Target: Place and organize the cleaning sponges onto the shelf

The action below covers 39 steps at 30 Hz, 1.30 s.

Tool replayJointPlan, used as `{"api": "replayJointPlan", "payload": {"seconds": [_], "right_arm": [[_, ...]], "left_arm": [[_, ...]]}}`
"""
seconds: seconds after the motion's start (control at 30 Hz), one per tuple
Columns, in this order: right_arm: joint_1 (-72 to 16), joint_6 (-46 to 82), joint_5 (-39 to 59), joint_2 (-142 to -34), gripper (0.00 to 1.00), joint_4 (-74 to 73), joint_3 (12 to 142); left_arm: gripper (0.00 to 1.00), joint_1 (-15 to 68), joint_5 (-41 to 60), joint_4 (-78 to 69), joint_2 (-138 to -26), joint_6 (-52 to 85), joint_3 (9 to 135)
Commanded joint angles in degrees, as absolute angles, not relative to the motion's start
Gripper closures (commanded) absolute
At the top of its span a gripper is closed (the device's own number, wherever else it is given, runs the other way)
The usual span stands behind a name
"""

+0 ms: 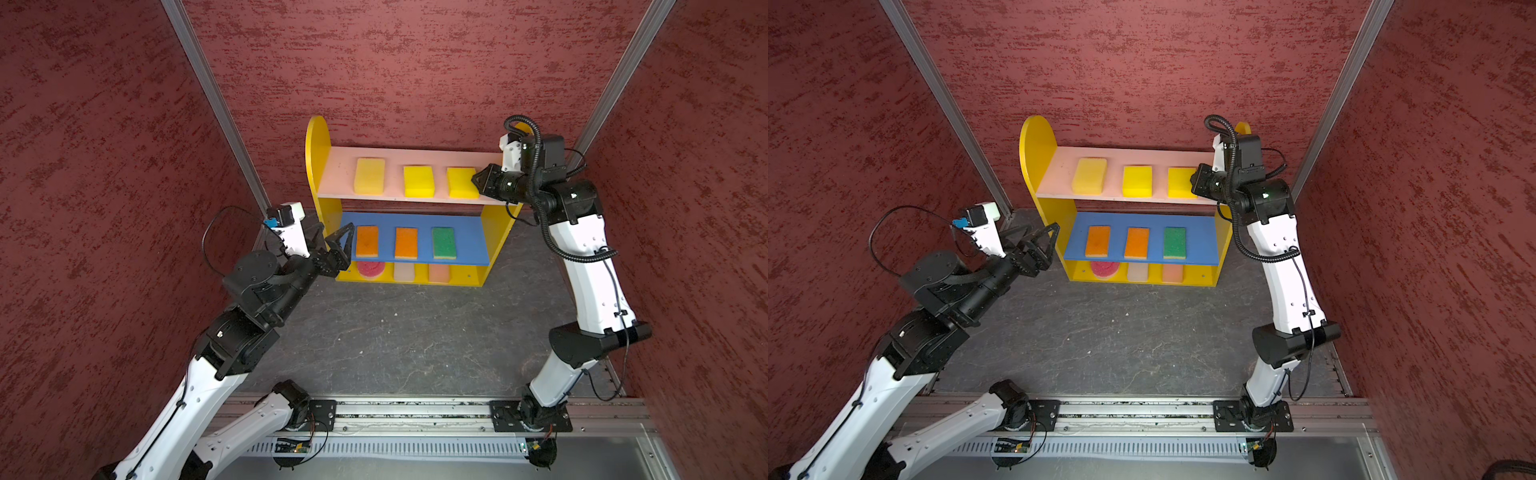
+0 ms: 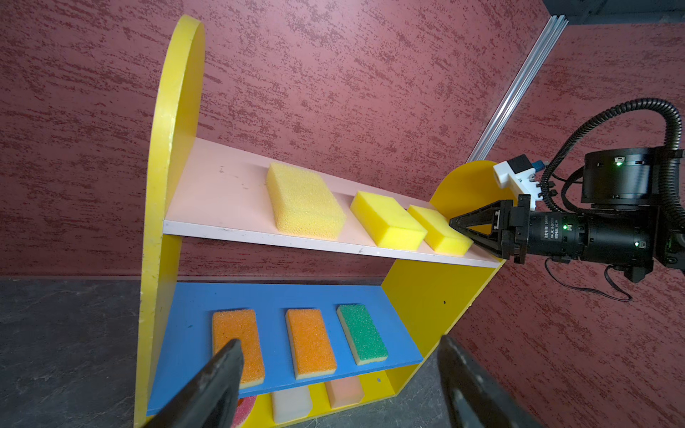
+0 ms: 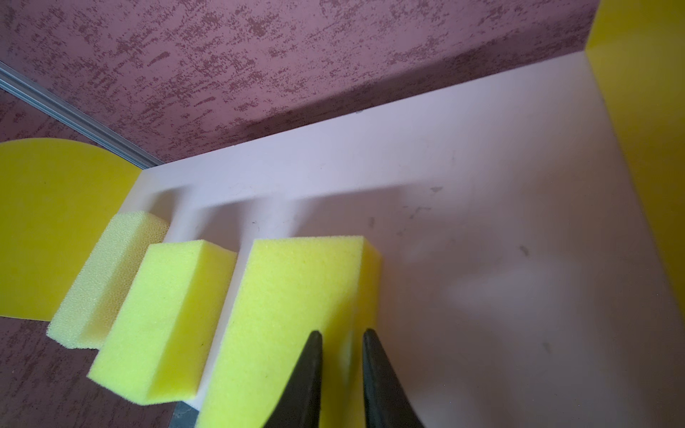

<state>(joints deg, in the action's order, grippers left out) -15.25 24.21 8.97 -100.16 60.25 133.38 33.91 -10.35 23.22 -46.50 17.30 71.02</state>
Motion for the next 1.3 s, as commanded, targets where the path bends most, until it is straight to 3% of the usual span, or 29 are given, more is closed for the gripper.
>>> {"api": "replayJointPlan", "payload": {"seconds": [0.0,0.93,1.07,1.27], "right_arm": [[-15.03,24.92,9.01,-99.18,0.73,58.71,132.38],[-14.89,24.18,7.83,-96.99,0.64,60.38,134.7],[-14.92,23.64,7.41,-93.11,0.63,57.0,130.88],[-14.87,24.61,6.45,-81.24,0.6,45.53,114.23]], "left_arm": [[0.19,33.39,-9.62,23.33,-46.49,17.66,70.33],[0.18,32.61,-8.69,23.54,-47.11,18.3,70.71],[0.0,32.13,-10.39,24.26,-46.64,18.04,70.08],[0.01,31.05,-11.68,24.32,-46.0,18.63,68.73]]}}
